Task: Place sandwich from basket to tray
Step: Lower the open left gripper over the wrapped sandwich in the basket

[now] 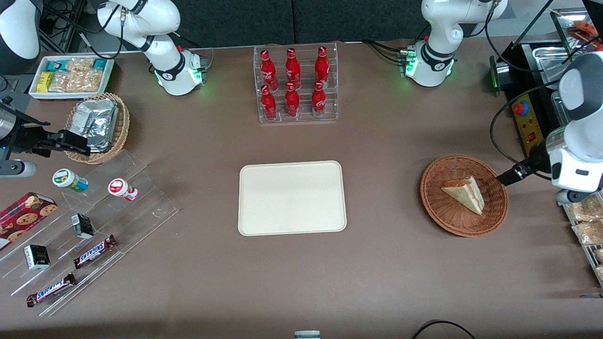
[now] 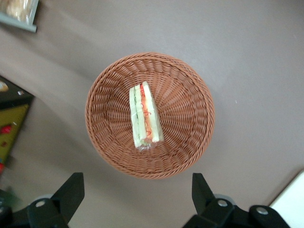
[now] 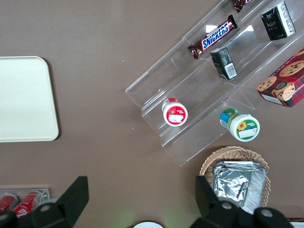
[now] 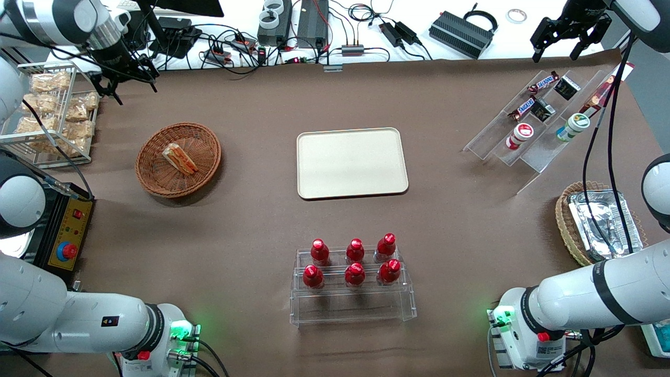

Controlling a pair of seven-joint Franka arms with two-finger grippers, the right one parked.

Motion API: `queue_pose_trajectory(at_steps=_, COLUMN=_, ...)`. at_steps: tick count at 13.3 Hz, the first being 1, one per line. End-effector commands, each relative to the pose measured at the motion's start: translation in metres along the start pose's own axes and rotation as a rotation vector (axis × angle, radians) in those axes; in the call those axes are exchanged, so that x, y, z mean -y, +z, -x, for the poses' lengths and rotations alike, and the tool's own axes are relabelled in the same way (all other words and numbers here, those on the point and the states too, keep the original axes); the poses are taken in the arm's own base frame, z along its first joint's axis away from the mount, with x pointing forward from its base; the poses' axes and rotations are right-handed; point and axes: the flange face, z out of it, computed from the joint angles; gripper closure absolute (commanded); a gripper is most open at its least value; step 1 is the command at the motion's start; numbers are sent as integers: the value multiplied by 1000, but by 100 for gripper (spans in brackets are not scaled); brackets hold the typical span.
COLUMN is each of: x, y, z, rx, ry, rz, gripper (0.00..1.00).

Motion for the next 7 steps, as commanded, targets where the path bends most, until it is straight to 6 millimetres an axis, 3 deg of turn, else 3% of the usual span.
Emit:
queue_pose_trajectory(at_steps=1, x=14, y=30, z=7, rx=-6, ry=-123, rz=20, gripper=0)
queue_pose_trajectory(at_steps=4, x=22, y=80, z=19, rx=-46, ry=-188, rz=54, gripper=0)
queue_pose_trajectory(at_steps=7, x=29, y=117, z=29, rx=-101, ry=-261, rz=112, gripper=0)
